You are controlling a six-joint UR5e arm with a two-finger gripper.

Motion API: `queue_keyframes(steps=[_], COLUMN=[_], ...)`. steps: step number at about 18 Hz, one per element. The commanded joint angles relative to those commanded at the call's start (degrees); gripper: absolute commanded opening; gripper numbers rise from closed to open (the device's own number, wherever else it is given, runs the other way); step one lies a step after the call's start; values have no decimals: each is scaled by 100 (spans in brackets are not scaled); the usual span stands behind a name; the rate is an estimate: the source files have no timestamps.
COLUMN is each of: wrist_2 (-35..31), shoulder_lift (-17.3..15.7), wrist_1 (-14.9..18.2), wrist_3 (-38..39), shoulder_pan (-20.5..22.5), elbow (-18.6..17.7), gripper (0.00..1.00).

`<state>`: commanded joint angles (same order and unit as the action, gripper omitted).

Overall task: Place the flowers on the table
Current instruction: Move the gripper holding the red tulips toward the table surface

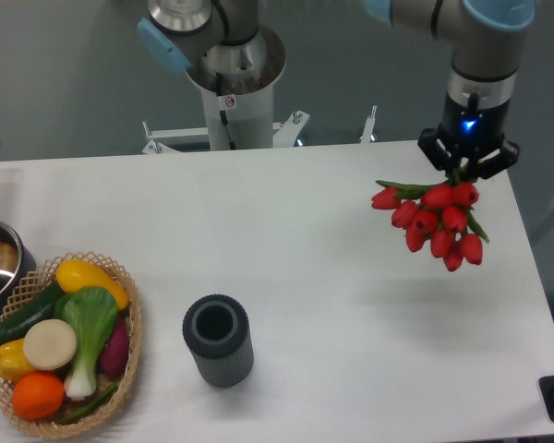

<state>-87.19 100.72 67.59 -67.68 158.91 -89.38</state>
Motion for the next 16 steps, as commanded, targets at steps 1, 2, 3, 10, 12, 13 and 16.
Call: queue_keyframes(steps=[1, 2, 3, 10, 12, 13, 16], wrist_2=[0, 17, 35, 167, 149, 115, -26], shoulder_lift=[-44, -96, -106, 271, 491, 588, 939], wrist_1=[0, 0, 0, -43, -131, -175, -325], wrist_3=[-8, -17, 1, 1, -8, -8, 10], shoulder_pan=[-35, -70, -140, -132, -150, -158, -167], elbow=[-79, -140, -141, -185, -185, -185, -115], gripper=[6, 7, 8, 9, 9, 10, 17])
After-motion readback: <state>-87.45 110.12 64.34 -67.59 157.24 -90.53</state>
